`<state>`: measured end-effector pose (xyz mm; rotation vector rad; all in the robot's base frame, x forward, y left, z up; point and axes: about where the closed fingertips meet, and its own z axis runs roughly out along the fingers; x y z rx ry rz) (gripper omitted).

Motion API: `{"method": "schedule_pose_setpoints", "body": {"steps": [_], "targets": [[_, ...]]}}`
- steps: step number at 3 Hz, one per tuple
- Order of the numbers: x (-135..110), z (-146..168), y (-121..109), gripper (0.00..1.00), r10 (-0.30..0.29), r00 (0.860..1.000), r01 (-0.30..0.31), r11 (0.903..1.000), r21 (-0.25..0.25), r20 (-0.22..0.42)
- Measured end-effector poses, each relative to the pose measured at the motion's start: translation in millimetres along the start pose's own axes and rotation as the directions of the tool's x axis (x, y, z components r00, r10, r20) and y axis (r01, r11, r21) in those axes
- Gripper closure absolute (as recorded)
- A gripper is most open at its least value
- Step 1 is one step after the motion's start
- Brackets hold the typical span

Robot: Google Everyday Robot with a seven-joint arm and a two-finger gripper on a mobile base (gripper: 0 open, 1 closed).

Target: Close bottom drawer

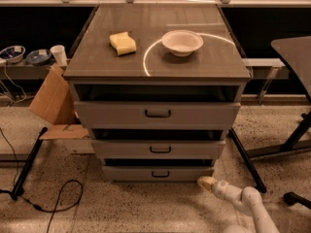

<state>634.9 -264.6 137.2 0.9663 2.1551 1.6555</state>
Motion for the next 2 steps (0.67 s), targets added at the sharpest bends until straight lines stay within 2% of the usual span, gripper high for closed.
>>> {"method": "schedule_pose_setpoints", "body": {"steps": [1,2], "targets": [[2.3,-5.3,0.2,1.00,-0.010,1.000,0.010,0.9999,-0.002,-0.010],[2.5,-5.7,0.3,0.83,-0.010,1.000,0.010,0.9999,-0.003,-0.011]]}}
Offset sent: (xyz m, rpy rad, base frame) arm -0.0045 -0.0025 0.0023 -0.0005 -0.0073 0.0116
